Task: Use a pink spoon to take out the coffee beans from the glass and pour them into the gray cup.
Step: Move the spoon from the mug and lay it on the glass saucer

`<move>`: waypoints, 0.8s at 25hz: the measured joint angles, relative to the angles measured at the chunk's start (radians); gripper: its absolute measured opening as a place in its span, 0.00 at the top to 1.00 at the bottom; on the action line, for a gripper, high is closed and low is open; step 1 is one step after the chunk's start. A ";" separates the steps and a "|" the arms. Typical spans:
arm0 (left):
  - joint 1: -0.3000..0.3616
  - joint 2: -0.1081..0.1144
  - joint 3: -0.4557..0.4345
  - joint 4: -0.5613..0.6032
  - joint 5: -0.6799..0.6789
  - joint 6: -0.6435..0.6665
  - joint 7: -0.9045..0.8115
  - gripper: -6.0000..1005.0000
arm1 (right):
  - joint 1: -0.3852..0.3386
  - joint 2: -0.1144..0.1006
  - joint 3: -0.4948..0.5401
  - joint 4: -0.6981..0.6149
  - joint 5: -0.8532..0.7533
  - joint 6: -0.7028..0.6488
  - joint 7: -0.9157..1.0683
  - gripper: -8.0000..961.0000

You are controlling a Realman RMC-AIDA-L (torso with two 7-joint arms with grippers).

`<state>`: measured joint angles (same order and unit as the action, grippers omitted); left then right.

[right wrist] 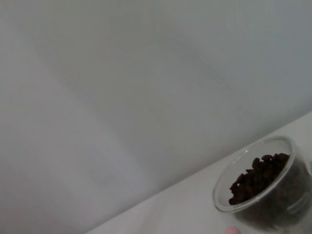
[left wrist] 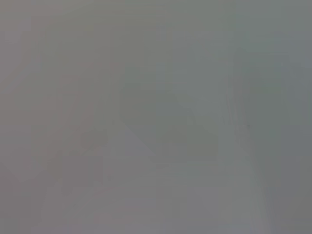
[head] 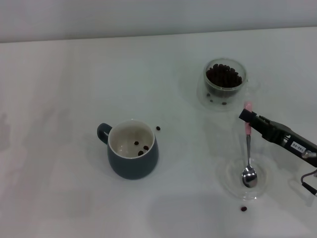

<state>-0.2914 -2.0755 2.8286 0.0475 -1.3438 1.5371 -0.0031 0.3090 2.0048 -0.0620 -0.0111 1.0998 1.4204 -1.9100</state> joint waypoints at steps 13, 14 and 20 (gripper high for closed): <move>-0.002 0.000 0.000 0.000 0.000 0.001 0.000 0.55 | -0.007 -0.001 -0.014 -0.003 0.000 0.000 0.006 0.74; -0.002 0.000 0.000 0.000 0.000 0.001 0.000 0.55 | -0.007 -0.001 -0.014 -0.003 0.000 0.000 0.006 0.74; -0.002 0.000 0.000 0.000 0.000 0.003 0.000 0.55 | -0.008 -0.001 -0.027 0.001 0.000 0.001 0.001 0.74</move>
<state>-0.2931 -2.0755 2.8286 0.0475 -1.3438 1.5398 -0.0031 0.3012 2.0033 -0.0892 -0.0102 1.0998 1.4211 -1.9091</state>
